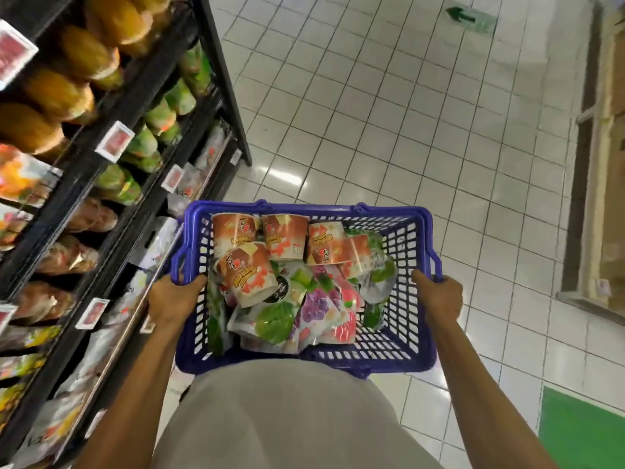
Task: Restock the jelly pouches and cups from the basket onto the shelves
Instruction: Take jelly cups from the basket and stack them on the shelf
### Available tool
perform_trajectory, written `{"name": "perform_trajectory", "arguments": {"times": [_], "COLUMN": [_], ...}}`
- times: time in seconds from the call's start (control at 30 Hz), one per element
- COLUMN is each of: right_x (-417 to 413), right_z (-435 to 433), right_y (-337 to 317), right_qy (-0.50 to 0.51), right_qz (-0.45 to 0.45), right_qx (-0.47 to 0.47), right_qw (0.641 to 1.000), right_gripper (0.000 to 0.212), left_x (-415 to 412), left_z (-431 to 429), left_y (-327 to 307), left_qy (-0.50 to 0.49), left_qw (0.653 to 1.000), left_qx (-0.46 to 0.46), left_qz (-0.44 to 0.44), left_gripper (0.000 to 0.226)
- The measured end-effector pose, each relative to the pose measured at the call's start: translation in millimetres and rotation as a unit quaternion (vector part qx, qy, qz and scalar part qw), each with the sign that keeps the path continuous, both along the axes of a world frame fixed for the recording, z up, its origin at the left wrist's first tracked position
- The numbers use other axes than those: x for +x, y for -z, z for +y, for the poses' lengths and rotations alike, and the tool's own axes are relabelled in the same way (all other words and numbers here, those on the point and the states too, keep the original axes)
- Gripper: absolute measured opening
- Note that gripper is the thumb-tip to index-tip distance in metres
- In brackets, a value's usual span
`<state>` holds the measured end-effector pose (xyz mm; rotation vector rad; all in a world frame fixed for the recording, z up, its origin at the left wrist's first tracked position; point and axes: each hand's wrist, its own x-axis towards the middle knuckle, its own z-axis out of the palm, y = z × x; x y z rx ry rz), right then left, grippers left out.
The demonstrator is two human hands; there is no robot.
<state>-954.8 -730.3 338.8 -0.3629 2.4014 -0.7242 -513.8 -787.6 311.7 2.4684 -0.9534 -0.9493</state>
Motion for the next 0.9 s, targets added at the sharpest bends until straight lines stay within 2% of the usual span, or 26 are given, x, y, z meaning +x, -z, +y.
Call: {"name": "perform_trajectory", "arguments": {"times": [0.37,0.53,0.8,0.9], "right_x": [-58,-81,-139,-168], "right_z": [-160,-228,-348,-421], "right_y": [-16,-18,7,11], "right_qy": [0.11,0.109,0.096,0.055], "right_qz": [0.004,0.02,0.015,0.009], "right_qx": [0.004,0.013,0.001,-0.005], "right_qw": [0.994,0.994,0.995,0.998], "right_gripper": [0.034,0.031,0.03,0.03], "left_x": [-84,-113,-169,-190], "left_z": [-257,-341,-465,-513], "left_y": [1,-5,-17,-15], "left_qy": [0.111,0.125,0.129,0.11], "left_qw": [0.993,0.991,0.99,0.993], "left_qx": [0.013,0.022,0.001,0.025], "left_qz": [0.027,0.039,0.047,0.024], "left_gripper": [0.027,0.034,0.023,0.034]}}
